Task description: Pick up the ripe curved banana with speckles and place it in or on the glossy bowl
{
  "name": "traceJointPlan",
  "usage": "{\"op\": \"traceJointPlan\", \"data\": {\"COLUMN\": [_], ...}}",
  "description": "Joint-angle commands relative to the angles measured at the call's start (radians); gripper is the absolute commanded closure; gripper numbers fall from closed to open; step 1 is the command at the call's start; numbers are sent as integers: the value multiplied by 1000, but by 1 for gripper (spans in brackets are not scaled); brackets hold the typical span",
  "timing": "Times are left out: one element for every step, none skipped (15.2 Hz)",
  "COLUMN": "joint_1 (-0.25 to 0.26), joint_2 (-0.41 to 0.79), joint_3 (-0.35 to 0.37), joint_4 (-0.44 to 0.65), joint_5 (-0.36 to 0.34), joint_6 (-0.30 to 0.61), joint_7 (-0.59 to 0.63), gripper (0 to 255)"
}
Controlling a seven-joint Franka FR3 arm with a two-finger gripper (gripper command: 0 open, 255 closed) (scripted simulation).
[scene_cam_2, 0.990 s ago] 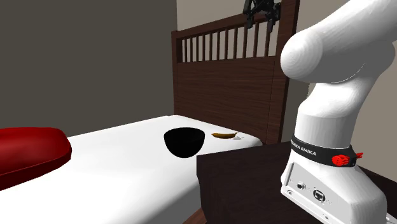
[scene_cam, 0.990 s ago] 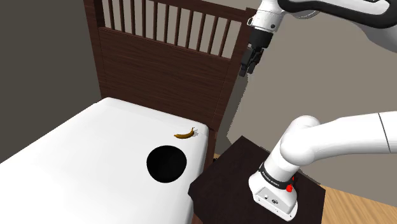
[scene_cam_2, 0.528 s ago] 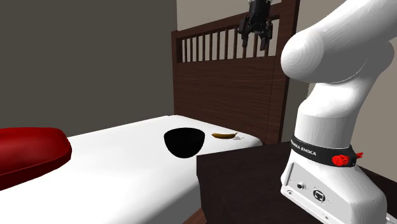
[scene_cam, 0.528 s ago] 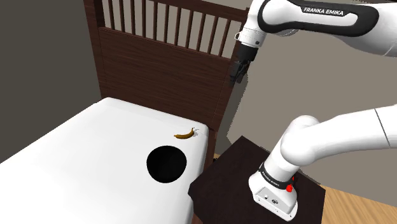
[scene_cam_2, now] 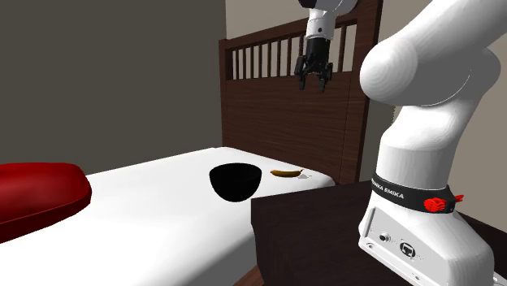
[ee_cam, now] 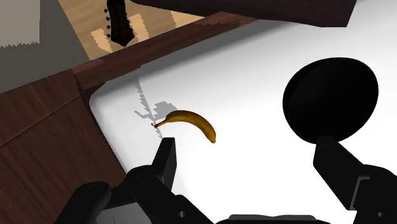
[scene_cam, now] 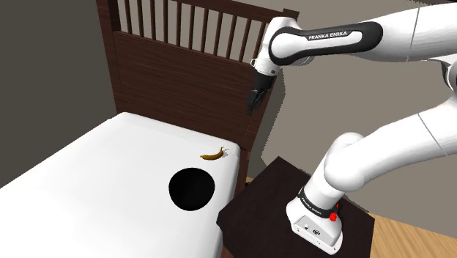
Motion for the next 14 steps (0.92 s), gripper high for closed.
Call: {"op": "traceJointPlan", "data": {"joint_1": [9,15,21,27,33,40,46,53,59,66,71,77,82,86], "joint_2": [66,99,134,169,206,243,281,321,360,401,442,483,525,566], "joint_3": [-11,-16,-20,-23,-27,-31,-34,-37,-40,-42,-43,-44,-43,-42], "joint_4": [-15,-18,-20,-21,-20,-17,-13,-8,0,8,19,30,44,58], "joint_5": [6,10,16,22,30,38,48,59,71,84,98,114,131,148], "joint_6": [80,116,151,186,220,254,286,318,349,378,407,434,460,484], "joint_7": [-30,-44,-58,-72,-87,-103,-119,-136,-154,-172,-191,-211,-231,-252], "gripper": [0,0,0,0,0,0,0,0,0,0,0,0,0,0]}}
